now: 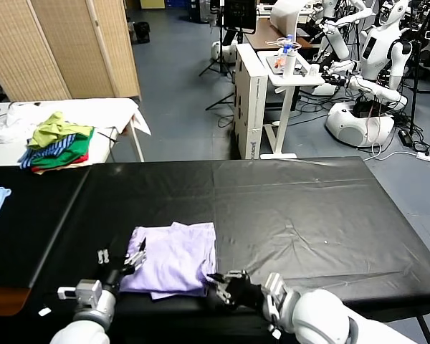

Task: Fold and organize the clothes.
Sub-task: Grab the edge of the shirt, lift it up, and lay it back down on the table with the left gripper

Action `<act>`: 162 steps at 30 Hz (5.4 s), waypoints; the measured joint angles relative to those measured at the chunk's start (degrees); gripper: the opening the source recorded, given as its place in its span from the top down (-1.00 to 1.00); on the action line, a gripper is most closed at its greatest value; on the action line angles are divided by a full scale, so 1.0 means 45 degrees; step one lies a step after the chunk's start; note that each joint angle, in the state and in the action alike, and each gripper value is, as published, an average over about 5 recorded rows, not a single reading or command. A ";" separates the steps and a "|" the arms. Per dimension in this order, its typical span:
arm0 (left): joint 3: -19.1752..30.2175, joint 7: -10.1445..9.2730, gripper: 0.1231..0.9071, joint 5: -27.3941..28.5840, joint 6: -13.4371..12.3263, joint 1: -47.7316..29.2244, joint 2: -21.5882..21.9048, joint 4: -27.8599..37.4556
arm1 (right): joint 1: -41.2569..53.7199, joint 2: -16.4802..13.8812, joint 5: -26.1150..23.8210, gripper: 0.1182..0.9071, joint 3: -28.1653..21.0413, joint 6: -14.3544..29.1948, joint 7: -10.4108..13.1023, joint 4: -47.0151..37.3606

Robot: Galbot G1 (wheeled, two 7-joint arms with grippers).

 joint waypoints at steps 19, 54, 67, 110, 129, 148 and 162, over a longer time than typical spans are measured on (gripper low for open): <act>-0.0413 0.0020 -1.00 0.0053 -0.0130 0.0243 -0.0307 0.0071 | 0.0303 0.2369 -0.0063 -1.00 0.0508 -0.0656 0.1564 -0.1562; -0.1686 0.1956 -1.00 -0.3012 -0.1360 0.0275 -0.1947 0.1422 | -0.3621 0.2400 0.1680 -1.00 0.7140 -0.0813 0.1868 -0.0370; -0.1835 0.2186 -0.71 -0.4898 -0.1302 0.0180 -0.2096 0.1754 | -0.4101 0.2536 0.1560 -1.00 0.7853 -0.0799 0.1866 -0.0382; -0.3629 0.2152 0.90 -0.1810 -0.1151 0.0727 0.0978 0.0837 | -0.4676 0.3373 0.0617 -1.00 0.8119 -0.0562 0.1832 -0.0854; -0.6835 0.0865 0.90 -0.1083 -0.0231 0.2185 0.3771 -0.1224 | -0.4591 0.3651 0.0393 -1.00 0.7662 -0.0505 0.1858 -0.0955; 0.1211 -0.0093 0.90 0.0909 -0.0165 0.0887 -0.1346 -0.1262 | -0.4567 0.3416 0.0836 -1.00 0.7541 -0.0821 0.2047 -0.0682; 0.2100 0.0700 -0.31 0.2307 -0.1055 0.0955 -0.1803 -0.1187 | -0.3017 0.3089 0.5156 -1.00 0.5812 -0.1907 0.2957 -0.0527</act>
